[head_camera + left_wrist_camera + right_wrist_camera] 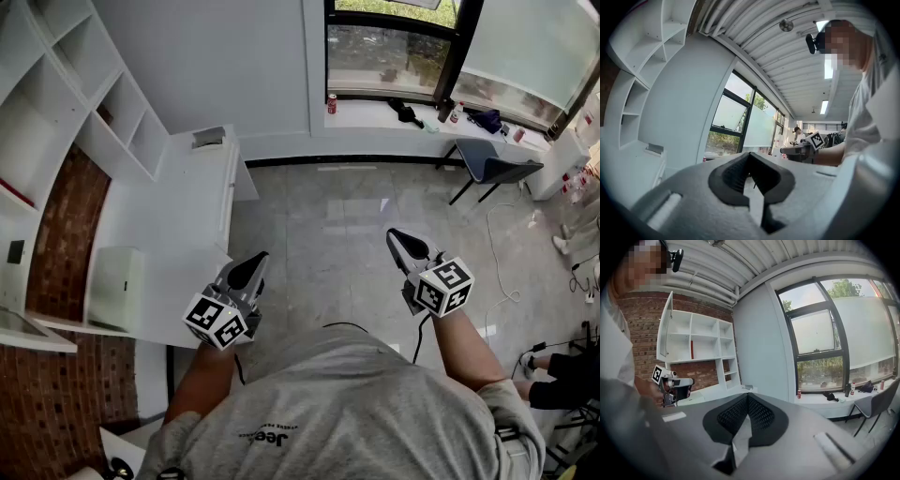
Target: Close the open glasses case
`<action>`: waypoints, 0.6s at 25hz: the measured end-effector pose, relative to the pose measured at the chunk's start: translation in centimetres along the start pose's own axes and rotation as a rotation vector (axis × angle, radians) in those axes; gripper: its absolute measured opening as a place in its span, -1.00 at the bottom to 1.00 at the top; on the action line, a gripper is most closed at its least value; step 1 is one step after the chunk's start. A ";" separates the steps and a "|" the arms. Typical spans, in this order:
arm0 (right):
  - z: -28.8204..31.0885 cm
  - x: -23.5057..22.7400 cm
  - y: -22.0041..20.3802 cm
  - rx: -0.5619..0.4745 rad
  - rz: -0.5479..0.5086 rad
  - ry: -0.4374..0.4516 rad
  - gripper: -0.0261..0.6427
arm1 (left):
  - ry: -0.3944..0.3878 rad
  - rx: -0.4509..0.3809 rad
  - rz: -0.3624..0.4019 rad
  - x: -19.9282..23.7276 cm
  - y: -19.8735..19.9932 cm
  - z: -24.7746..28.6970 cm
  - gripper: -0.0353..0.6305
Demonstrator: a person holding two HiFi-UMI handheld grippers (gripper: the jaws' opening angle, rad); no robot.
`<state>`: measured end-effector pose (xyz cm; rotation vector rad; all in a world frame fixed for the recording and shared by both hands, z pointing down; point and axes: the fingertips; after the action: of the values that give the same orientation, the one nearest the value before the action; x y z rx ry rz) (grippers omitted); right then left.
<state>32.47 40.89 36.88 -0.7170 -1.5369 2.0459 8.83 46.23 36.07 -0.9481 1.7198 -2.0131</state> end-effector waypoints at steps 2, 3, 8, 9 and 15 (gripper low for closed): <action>-0.1 -0.2 0.1 -0.001 -0.002 0.002 -0.90 | -0.001 -0.002 0.001 -0.2 0.0 0.2 -0.90; -0.2 -0.3 0.1 -0.001 -0.003 0.004 -0.90 | -0.001 -0.003 0.002 -0.3 0.0 0.4 -0.90; -1.0 -1.1 0.4 -0.005 -0.006 0.013 -0.90 | 0.001 -0.005 0.005 -1.3 0.1 1.2 -0.90; -1.2 -1.3 0.5 -0.006 -0.006 0.014 -0.90 | 0.001 -0.006 0.006 -1.6 0.1 1.5 -0.90; -2.7 -2.8 0.8 -0.004 0.025 0.035 -0.89 | 0.009 -0.010 0.011 -3.6 -0.2 3.0 -0.90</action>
<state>36.31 40.78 35.80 -0.7730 -1.5208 2.0379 13.44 46.31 35.41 -0.9322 1.7374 -2.0069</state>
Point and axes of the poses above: the fingertips, and each gripper's own axes: z forward along the fingers, x to its left, y out of its top, and after that the axes turned 2 degrees about -z, right-handed
